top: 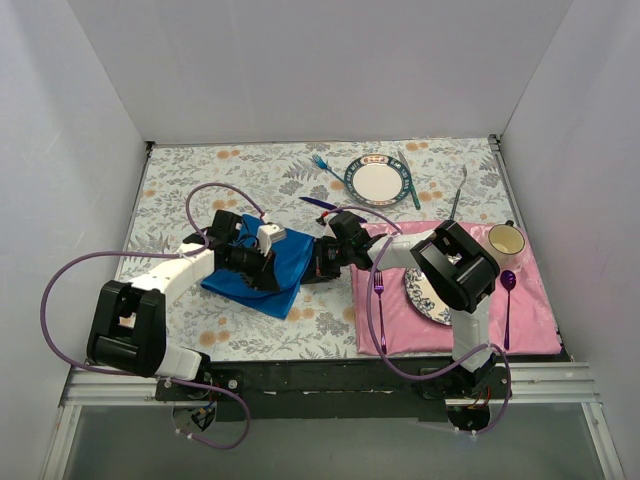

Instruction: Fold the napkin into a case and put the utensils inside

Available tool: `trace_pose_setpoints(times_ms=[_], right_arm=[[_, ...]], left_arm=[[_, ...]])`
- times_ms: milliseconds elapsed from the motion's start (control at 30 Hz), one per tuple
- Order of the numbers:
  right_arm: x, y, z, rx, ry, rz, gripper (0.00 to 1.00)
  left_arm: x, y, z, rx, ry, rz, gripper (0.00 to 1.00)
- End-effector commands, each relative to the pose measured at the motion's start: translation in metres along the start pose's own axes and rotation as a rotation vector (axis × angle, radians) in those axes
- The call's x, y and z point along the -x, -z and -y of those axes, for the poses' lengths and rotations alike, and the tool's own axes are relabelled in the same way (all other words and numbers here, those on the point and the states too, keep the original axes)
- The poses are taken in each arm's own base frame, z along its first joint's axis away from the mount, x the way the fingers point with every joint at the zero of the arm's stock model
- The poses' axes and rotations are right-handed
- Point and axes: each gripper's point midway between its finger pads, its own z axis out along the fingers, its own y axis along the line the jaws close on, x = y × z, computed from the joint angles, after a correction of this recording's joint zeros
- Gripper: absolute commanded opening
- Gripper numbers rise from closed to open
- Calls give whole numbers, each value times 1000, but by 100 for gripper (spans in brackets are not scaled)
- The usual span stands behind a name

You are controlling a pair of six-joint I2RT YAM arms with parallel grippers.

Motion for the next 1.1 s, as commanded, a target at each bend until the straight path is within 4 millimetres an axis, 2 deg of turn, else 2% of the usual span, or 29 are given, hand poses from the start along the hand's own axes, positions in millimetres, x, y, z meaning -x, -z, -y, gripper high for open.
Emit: trace_pose_setpoints(times_ms=[0,467,733,767,867,933,1067], right_arm=[[-3,-4,15,-43,-12,-2,1],[-1,-2,11,-44,-9,4,1],[0,0,9,-44,-18,2,1],[1,1,7,-42,-15,1,1],[1,3,3,-37,-11,1,1],[1,5,1,-32,-8,-1,1],[-4,12,-2,-38,-6,-20,1]], left_arm=[[17,6,13,-28,-60,41,0],[-2,-8,10,-22,-65,-37,0],[-11,-15,9,-28,-72,-67,8],[-14,-16,9,-28,-77,-76,10],[-17,-16,11,-32,-101,-86,24],[-15,-14,13,-35,-110,-83,36],[2,-4,20,-33,-125,-45,42]])
